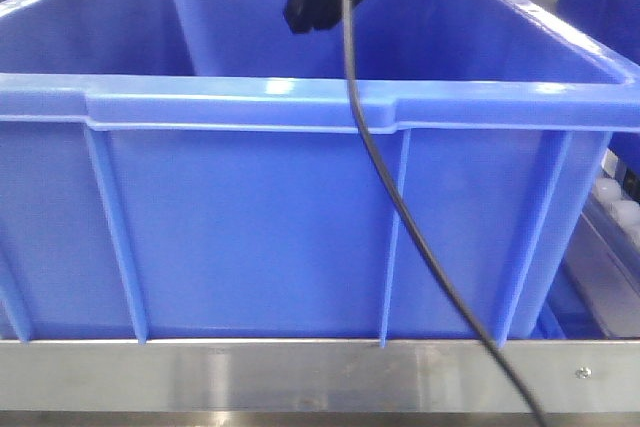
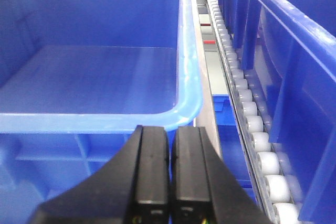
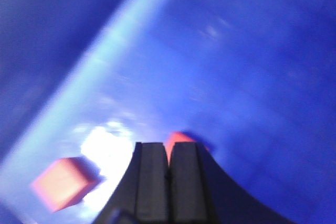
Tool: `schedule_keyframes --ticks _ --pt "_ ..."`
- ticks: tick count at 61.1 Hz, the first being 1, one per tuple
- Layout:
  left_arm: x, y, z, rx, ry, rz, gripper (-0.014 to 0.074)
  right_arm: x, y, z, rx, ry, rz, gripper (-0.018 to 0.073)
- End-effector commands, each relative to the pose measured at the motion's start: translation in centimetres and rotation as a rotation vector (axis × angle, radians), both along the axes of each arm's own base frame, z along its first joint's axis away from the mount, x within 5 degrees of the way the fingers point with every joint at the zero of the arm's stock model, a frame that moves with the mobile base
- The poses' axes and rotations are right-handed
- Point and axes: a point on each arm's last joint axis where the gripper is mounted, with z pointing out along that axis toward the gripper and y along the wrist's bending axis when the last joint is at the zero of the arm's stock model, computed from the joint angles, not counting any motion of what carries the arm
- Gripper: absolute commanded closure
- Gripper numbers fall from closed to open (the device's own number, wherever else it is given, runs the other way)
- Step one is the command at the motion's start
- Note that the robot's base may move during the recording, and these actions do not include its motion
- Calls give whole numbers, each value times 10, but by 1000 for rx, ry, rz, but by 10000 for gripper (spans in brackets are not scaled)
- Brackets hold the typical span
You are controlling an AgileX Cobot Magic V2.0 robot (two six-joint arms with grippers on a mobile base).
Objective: Pick red cube and place on left shelf
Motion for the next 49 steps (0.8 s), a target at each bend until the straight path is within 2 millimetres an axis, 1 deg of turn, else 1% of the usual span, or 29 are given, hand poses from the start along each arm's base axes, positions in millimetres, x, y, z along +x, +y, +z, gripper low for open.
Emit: schedule_keyframes --ticks 1,16,49 --pt "0 0 1 -7 -81 -7 495 -20 -12 35 128 -192 27 503" --pt "0 0 1 -7 -81 -7 495 -58 -40 29 192 -286 45 503" --pt "0 0 1 -7 -81 -7 495 -150 -113 30 324 -461 52 503"
